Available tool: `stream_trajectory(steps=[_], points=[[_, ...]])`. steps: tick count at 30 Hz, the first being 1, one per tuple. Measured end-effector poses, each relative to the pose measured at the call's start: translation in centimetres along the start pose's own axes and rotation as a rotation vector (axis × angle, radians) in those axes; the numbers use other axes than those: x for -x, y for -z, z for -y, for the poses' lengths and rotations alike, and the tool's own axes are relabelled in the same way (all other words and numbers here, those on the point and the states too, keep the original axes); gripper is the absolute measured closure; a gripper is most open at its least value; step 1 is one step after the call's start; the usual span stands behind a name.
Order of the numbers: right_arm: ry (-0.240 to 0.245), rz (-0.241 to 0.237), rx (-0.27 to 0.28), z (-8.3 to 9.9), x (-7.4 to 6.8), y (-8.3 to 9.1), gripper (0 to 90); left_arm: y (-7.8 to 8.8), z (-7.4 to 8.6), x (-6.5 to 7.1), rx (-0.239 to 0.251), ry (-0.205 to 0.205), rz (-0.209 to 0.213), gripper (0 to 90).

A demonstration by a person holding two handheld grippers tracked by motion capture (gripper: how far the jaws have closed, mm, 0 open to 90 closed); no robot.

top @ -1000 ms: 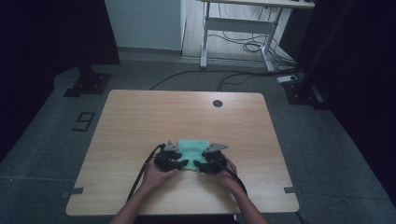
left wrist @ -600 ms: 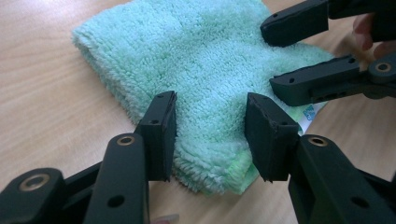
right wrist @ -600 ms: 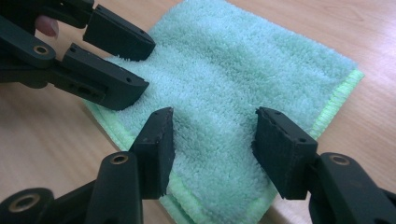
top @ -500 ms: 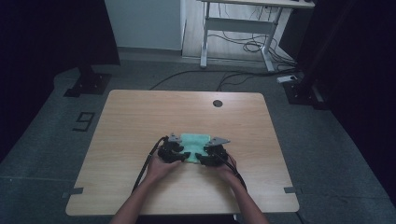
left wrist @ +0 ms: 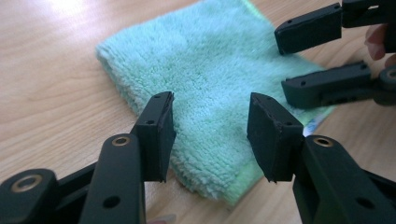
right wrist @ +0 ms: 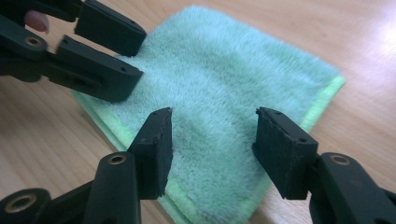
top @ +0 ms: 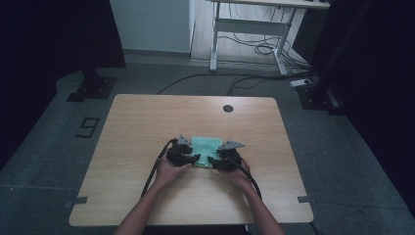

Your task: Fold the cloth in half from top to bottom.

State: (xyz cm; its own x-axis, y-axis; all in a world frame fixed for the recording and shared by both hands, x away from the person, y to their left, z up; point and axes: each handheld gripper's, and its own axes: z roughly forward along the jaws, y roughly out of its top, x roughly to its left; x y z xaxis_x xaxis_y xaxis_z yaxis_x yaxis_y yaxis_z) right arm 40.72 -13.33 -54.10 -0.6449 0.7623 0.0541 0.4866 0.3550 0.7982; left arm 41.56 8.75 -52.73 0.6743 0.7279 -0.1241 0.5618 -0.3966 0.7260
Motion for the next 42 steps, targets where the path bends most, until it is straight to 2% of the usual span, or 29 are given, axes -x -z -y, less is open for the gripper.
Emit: stream_trajectory(steps=[2,5,8,9,12,16,19,27,30,36,42], points=[[0.000,0.003,0.010,0.0,0.0,0.3,45.7,0.7,0.0,0.2,0.012,-0.003,-0.001,50.8],[-0.020,0.000,0.065,0.1,0.1,1.7,45.4,2.0,0.3,0.6,0.049,-0.001,-0.007,49.9],[-0.020,-0.004,0.091,0.7,-0.2,3.2,43.8,3.6,1.0,1.0,0.072,-0.009,-0.017,48.0],[-0.020,-0.004,0.091,0.7,-0.2,3.2,43.8,3.6,1.0,1.0,0.072,-0.009,-0.017,47.8],[-0.014,-0.001,0.112,1.4,-0.6,4.5,43.5,5.0,2.1,1.3,0.097,-0.016,-0.017,47.2],[-0.016,-0.009,0.124,2.2,-1.0,5.5,43.2,6.1,3.1,1.8,0.106,-0.034,-0.020,46.4],[-0.020,-0.016,0.132,2.9,-1.2,6.3,43.1,7.0,4.3,2.3,0.115,-0.026,-0.016,46.1],[0.002,-0.016,0.120,5.4,-2.0,8.5,42.6,8.6,7.6,4.2,0.068,-0.087,-0.026,44.0],[-0.010,-0.033,0.124,6.6,-2.5,9.5,42.2,9.2,8.7,4.3,0.066,-0.077,-0.020,42.9],[-0.013,-0.034,0.122,7.7,-3.0,10.1,42.0,9.7,9.7,3.9,0.064,-0.060,-0.029,42.3],[-0.016,-0.031,0.127,7.7,-2.9,10.3,41.0,10.1,9.9,3.5,0.068,-0.050,-0.038,41.6]])
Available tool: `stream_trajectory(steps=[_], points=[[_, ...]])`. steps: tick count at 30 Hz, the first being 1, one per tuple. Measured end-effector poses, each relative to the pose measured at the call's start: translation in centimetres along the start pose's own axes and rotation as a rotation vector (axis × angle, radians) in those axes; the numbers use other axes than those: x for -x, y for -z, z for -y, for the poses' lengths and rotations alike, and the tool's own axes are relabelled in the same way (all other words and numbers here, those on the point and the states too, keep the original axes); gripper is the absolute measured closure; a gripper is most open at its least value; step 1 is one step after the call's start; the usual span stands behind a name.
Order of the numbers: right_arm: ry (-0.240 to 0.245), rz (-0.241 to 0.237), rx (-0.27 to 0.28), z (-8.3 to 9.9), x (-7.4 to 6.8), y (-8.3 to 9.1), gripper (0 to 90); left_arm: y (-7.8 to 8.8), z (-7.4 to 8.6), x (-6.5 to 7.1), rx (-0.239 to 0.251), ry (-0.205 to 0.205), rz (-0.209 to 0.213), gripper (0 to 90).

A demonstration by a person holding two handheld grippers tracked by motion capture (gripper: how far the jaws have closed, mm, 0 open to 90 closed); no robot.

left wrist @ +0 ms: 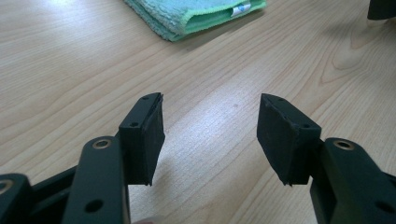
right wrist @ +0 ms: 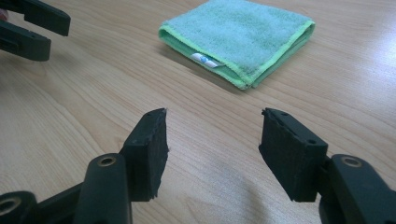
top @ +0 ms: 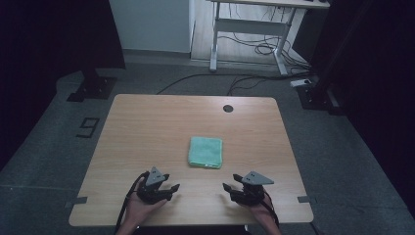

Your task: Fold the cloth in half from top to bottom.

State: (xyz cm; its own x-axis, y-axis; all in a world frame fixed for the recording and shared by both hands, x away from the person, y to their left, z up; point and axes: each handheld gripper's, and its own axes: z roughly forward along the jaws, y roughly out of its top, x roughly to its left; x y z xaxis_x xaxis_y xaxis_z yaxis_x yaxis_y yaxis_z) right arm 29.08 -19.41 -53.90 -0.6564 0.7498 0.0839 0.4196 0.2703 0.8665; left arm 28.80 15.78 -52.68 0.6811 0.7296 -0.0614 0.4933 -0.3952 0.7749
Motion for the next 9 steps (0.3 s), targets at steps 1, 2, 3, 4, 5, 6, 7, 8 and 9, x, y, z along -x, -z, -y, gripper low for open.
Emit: stream_trajectory(steps=[1,2,3,4,5,6,7,8,9], points=[[0.000,0.000,0.000,0.00,0.00,0.00,41.0,0.04,0.00,-0.02,0.002,0.000,-0.001,41.6],[0.000,0.000,-0.001,0.01,-0.02,-0.05,40.7,0.06,0.01,-0.05,0.004,0.001,-0.002,41.6],[0.000,-0.001,-0.003,0.03,-0.05,-0.09,40.4,0.08,0.02,-0.10,0.005,0.001,-0.003,41.1],[0.000,0.002,-0.003,0.04,-0.07,-0.09,39.9,0.10,0.04,-0.16,0.006,0.002,-0.005,40.9],[0.000,0.002,-0.003,0.04,-0.07,-0.09,39.9,0.11,0.05,-0.23,0.007,0.003,-0.007,40.9],[-0.001,0.006,0.001,0.02,0.01,-0.06,39.6,0.13,0.08,-0.31,0.005,0.004,-0.010,40.5],[-0.001,0.006,0.001,0.02,0.01,-0.06,39.6,0.14,0.12,-0.37,0.006,0.008,-0.012,40.5],[-0.004,0.011,0.005,-0.02,0.09,-0.04,38.8,0.15,0.17,-0.45,0.003,0.010,-0.011,39.8],[-0.004,0.011,0.005,-0.02,0.09,-0.04,38.8,0.14,0.20,-0.49,0.001,0.013,-0.013,39.8]])
